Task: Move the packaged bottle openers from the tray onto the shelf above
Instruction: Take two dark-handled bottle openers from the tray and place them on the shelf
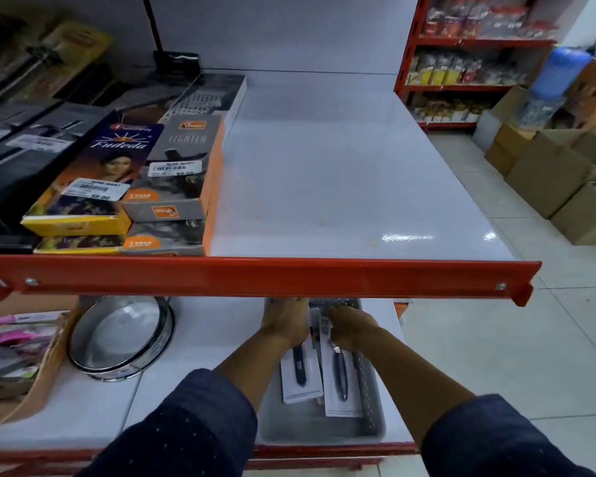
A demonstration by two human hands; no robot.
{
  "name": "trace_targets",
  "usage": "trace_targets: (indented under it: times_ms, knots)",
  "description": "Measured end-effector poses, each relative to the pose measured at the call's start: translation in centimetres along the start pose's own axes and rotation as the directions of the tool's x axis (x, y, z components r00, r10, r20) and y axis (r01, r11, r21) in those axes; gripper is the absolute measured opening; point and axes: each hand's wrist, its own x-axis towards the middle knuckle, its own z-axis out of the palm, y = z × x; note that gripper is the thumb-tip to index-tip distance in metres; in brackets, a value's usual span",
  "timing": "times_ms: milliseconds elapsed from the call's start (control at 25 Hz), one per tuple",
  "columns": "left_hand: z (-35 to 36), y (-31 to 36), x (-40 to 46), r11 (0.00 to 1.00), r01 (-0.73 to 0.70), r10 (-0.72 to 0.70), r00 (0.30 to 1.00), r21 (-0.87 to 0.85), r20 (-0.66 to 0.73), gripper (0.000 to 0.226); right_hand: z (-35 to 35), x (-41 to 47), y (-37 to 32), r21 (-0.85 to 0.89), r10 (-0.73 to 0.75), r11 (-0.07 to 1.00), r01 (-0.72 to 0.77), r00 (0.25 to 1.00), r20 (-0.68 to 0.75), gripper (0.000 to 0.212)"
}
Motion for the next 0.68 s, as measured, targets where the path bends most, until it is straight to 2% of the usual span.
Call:
trace_targets:
  times_ms: [120,240,480,600,680]
  knots:
    - [0.6,-0.8,-0.1,0.998,-0.047,0.050,0.996,0.045,-0.077,0.053,-0.1,0.4,0.2,-0.084,-0.047,0.996,0.043,0.998,-0.041,0.051]
    - [2.3,-1.6,0.0,0.998,-0.058,0.060,0.997,0.036,-0.052,0.058,-0.5,-0.2,0.2,-0.104,-0.051,0.993,0.048,0.998,-0.027,0.060]
    - [2.9,-1.3,0.8,0.999,0.024,-0.024,1.000,0.039,-0.006,0.059,-1.4,-3.0,-0.4,-0.080,-0.081,0.994,0.077,0.995,-0.054,0.044]
    - [1.8,-0.3,0.8,0.995,0.070,-0.072,0.997,0.076,0.021,0.043,-2.2,-5.5,-0.8,-0.065,-0.098,0.994,0.090,0.988,-0.117,0.041]
    - [1.2,0.1,0.5,0.994,0.104,-0.105,0.994,0.020,0.037,0.031,-2.8,-7.2,-1.1,-0.089,-0.119,0.991,0.105,0.978,-0.174,0.041]
